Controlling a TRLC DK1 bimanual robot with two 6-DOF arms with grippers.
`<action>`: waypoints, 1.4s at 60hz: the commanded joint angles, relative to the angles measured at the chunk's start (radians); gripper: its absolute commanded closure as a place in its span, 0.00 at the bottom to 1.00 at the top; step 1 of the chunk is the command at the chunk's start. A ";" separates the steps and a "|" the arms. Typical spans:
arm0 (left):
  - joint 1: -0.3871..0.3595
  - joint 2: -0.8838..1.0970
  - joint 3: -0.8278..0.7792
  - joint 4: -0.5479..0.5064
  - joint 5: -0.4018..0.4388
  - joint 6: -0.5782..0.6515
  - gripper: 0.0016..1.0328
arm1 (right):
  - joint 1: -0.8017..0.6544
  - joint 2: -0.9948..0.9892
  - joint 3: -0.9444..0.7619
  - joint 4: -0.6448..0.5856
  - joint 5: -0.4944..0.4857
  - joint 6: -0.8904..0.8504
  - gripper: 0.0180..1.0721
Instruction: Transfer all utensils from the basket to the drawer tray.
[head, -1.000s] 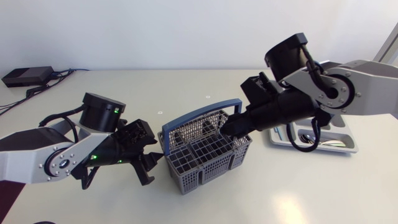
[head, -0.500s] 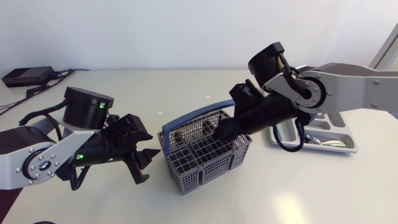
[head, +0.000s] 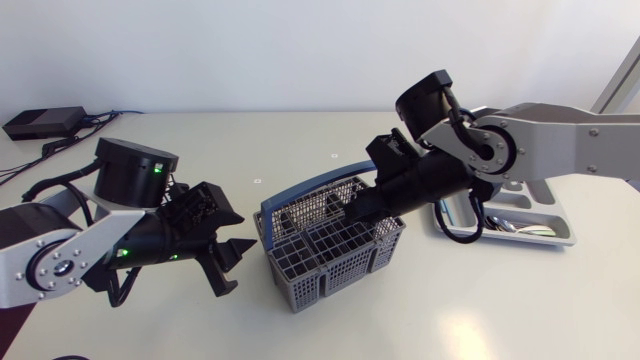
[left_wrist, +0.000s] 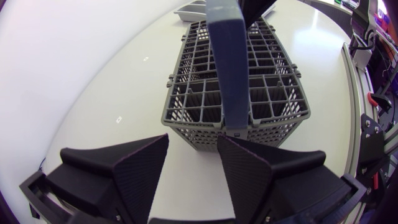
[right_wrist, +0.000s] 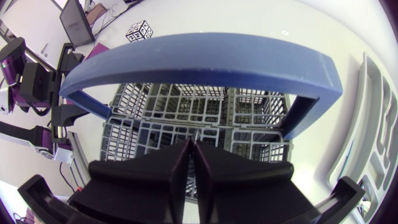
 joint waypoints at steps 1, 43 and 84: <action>-0.006 -0.009 -0.033 -0.013 0.002 -0.007 0.45 | -0.012 -0.009 0.011 0.013 0.005 0.020 0.95; -0.008 -0.022 -0.031 -0.024 0.002 -0.005 0.45 | -0.019 -0.169 -0.002 -0.007 -0.083 0.019 0.95; -0.008 -0.019 -0.028 -0.022 0.002 -0.007 0.45 | -0.311 -0.448 0.090 -0.323 -0.405 -0.035 0.95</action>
